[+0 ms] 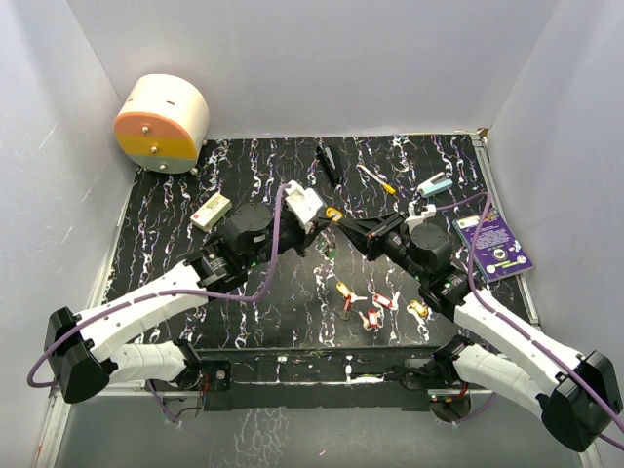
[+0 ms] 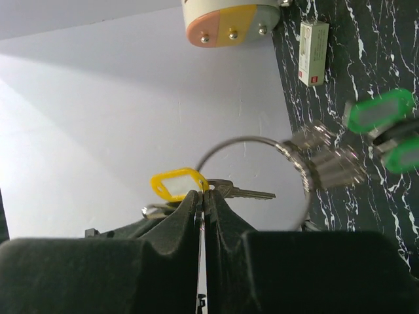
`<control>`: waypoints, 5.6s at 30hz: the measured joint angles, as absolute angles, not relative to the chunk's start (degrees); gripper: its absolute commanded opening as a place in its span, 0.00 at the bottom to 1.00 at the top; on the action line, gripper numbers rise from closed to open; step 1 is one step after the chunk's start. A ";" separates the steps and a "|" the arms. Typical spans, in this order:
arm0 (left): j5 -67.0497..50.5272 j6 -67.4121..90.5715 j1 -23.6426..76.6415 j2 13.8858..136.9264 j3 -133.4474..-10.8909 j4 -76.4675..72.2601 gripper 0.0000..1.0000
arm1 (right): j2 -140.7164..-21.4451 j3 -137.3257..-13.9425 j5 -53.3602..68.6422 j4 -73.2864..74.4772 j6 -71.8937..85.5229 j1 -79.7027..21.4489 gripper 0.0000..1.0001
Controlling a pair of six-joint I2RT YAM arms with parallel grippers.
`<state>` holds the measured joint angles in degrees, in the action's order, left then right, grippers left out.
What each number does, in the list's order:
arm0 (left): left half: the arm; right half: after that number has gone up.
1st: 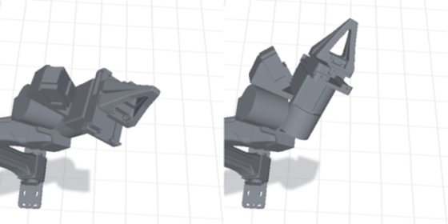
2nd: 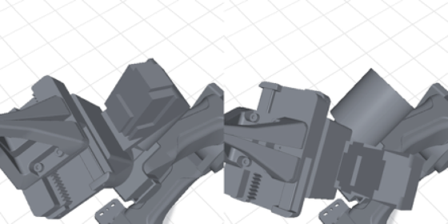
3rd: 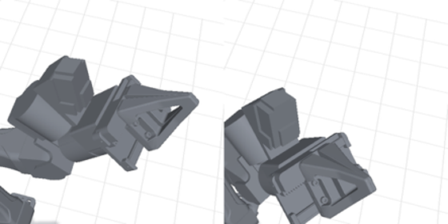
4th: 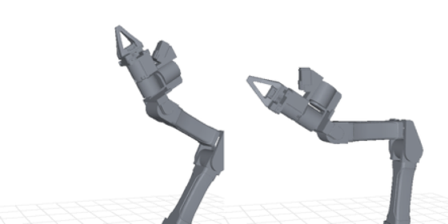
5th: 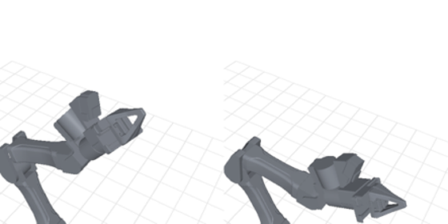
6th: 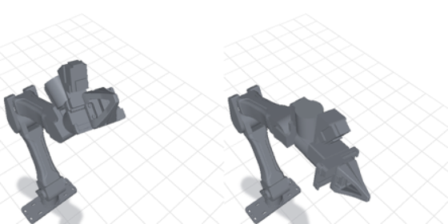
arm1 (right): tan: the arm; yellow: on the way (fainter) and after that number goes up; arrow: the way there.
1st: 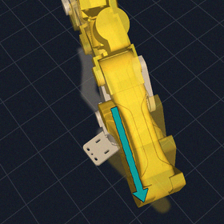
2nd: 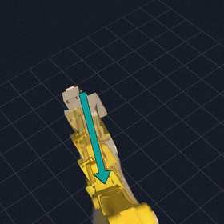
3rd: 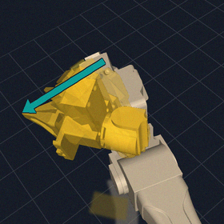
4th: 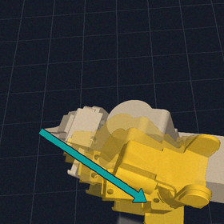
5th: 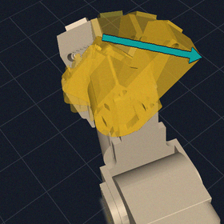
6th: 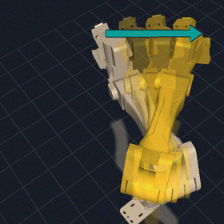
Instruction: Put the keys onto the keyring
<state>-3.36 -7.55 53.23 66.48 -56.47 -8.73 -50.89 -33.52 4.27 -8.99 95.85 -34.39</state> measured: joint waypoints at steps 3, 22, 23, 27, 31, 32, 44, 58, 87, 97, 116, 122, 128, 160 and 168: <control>-0.89 -8.21 53.23 66.46 -56.47 -9.58 0.00 | -50.81 -32.51 4.97 -9.30 96.82 -34.39 0.08; -7.53 -5.87 53.28 66.43 -53.19 -11.88 0.00 | -49.41 -29.02 6.42 -16.53 100.60 -34.39 0.07; -7.49 -5.85 53.28 66.43 -53.17 -12.05 0.00 | -49.41 -29.02 6.39 -16.71 100.64 -34.39 0.08; -6.39 -5.82 53.28 66.43 -53.17 -12.84 0.00 | -49.30 -28.84 6.39 -17.41 100.77 -34.37 0.08; -5.23 -5.96 53.28 66.43 -53.17 -13.37 0.00 | -48.66 -27.86 6.39 -17.91 100.97 -34.37 0.08; -5.02 -5.96 53.28 66.41 -53.17 -13.47 0.00 | -48.40 -27.51 6.42 -18.04 101.08 -34.37 0.08; -4.89 -5.96 53.28 66.41 -53.10 -14.85 0.00 | -47.62 -26.55 6.79 -18.50 102.19 -34.37 0.08; -4.99 -5.48 53.25 66.41 -52.69 -15.16 0.00 | -48.16 -26.37 7.49 -21.02 103.35 -34.37 0.08; -7.18 -2.87 53.25 66.41 -52.71 -14.98 0.00 | -49.21 -24.62 7.53 -23.90 103.85 -34.37 0.08; -6.94 -3.62 53.23 66.41 -52.66 -14.90 0.00 | -47.94 -23.70 6.96 -25.71 104.95 -34.35 0.08; -7.99 -1.48 52.99 65.71 -50.61 -15.22 0.00 | -49.74 -21.80 7.49 -30.68 105.08 -34.39 0.08; -7.99 -1.39 52.99 65.71 -50.61 -16.08 0.00 | -49.76 -21.80 7.55 -31.64 105.10 -34.39 0.08; -8.99 -0.73 52.99 65.71 -50.61 -16.23 0.00 | -50.37 -21.41 7.70 -33.47 105.10 -34.46 0.08; -11.99 0.21 52.51 65.67 -51.27 -12.91 0.00 | -50.98 -19.07 9.21 -37.89 104.90 -34.89 0.08; -13.32 0.19 52.51 65.69 -51.27 -11.88 0.00 | -50.68 -16.91 9.28 -40.77 104.99 -35.14 0.08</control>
